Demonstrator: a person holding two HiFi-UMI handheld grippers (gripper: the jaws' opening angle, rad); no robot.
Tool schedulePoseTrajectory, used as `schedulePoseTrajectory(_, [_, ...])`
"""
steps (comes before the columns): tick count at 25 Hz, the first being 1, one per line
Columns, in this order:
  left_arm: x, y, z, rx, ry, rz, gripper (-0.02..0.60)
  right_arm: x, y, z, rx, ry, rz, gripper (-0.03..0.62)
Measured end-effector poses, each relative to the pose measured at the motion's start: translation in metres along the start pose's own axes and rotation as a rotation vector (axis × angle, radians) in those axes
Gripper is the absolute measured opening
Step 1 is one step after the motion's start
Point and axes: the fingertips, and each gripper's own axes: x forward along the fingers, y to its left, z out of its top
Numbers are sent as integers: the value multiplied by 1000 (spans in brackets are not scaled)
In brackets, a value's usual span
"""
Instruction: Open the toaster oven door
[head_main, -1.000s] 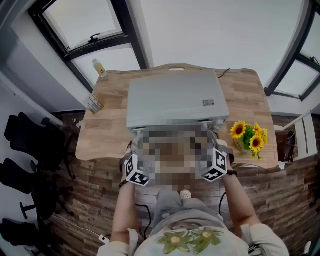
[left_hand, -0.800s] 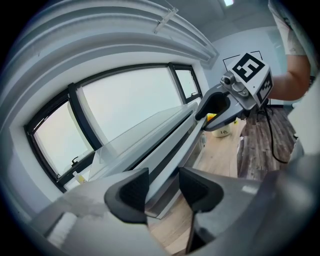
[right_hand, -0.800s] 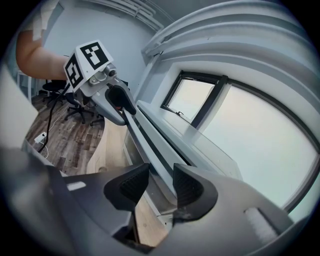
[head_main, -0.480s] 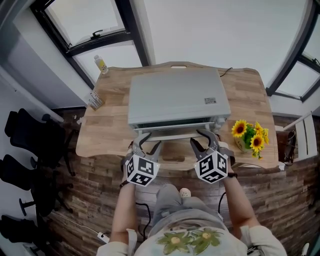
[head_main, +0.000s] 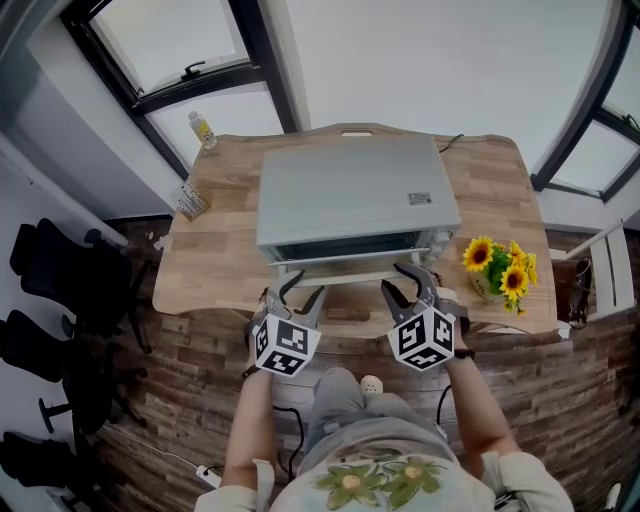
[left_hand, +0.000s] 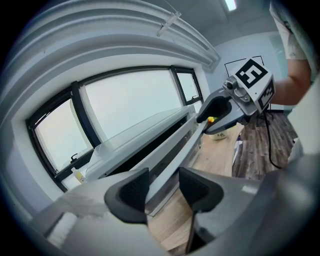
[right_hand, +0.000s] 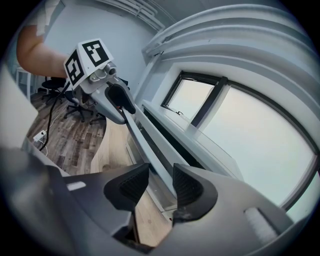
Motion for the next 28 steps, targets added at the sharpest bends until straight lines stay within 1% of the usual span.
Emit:
schedulePoseTrajectory(4, [-3, -4, -3, -2, 2, 3, 196, -3, 5, -2, 0, 7, -4, 152])
schedulePoseTrajectory(10, [-6, -10, -6, 1, 2, 7, 196, -7, 11, -4, -21, -12, -42, 152])
schedulePoseTrajectory(21, [-14, -23, -16, 6, 12, 15, 196, -15, 25, -12, -36, -3, -37, 146])
schedulePoseTrajectory(28, [-16, -31, -23, 0, 12, 5, 196, -19, 33, -17, -38, 11, -31, 143])
